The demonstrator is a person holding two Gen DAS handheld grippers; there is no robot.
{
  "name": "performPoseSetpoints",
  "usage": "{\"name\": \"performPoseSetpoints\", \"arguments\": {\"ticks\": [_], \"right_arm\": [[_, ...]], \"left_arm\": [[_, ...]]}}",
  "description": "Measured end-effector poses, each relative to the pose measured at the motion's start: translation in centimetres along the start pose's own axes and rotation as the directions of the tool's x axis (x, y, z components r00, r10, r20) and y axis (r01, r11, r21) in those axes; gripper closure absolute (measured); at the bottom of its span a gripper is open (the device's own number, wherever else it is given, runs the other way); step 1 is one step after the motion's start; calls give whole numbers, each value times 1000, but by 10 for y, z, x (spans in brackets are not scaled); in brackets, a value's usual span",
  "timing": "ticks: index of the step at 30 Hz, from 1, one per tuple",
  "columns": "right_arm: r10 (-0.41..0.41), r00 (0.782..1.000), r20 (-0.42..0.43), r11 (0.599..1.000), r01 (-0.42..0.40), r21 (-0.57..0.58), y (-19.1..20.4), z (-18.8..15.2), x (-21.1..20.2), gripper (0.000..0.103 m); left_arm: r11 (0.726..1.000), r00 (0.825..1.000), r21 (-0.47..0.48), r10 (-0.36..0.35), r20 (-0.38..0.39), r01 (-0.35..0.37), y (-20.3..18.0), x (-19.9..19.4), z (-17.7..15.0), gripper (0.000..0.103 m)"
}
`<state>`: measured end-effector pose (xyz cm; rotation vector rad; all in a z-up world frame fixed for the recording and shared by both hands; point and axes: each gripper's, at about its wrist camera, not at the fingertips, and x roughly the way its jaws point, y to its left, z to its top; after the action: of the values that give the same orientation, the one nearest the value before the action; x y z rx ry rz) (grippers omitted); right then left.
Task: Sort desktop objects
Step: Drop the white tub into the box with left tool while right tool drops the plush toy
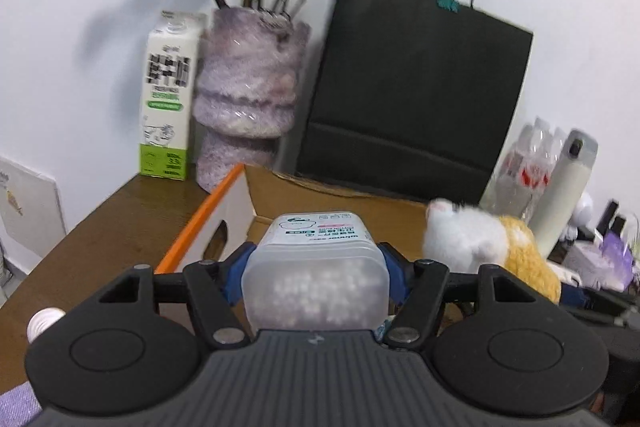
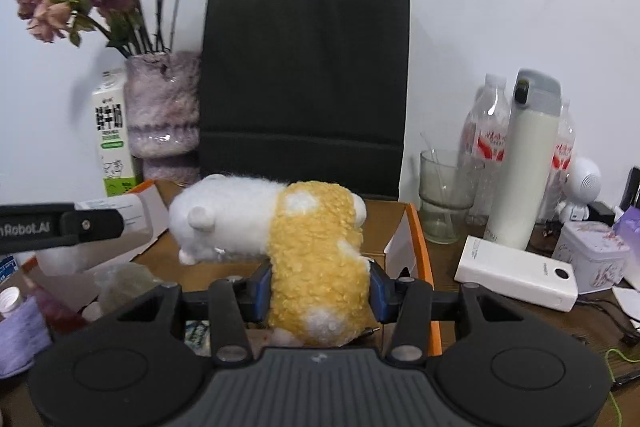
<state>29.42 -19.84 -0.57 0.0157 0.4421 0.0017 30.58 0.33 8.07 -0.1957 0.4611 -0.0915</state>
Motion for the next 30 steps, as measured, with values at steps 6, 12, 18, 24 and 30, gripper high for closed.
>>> {"name": "performPoseSetpoints", "arguments": {"ticks": [6, 12, 18, 24, 30], "right_arm": [[11, 999, -45, 998, -9, 54, -10, 1, 10, 5], [25, 999, -34, 999, -24, 28, -3, 4, 0, 0], [13, 1000, -27, 999, -12, 43, -6, 7, -14, 0], [13, 1000, 2, 999, -13, 47, -17, 3, -47, 0], [-9, 1000, -18, 1000, 9, 22, -29, -15, -72, 0]], "left_arm": [[999, 999, 3, 33, -26, -33, 1, 5, 0, 0], [998, 998, -6, 64, -22, -65, 1, -1, 4, 0], [994, 996, -69, 77, -33, -79, 10, -10, 8, 0], [995, 998, -85, 55, 15, -53, 19, -41, 14, 0], [995, 996, -51, 82, 18, -81, 37, -69, 4, 0]]}}
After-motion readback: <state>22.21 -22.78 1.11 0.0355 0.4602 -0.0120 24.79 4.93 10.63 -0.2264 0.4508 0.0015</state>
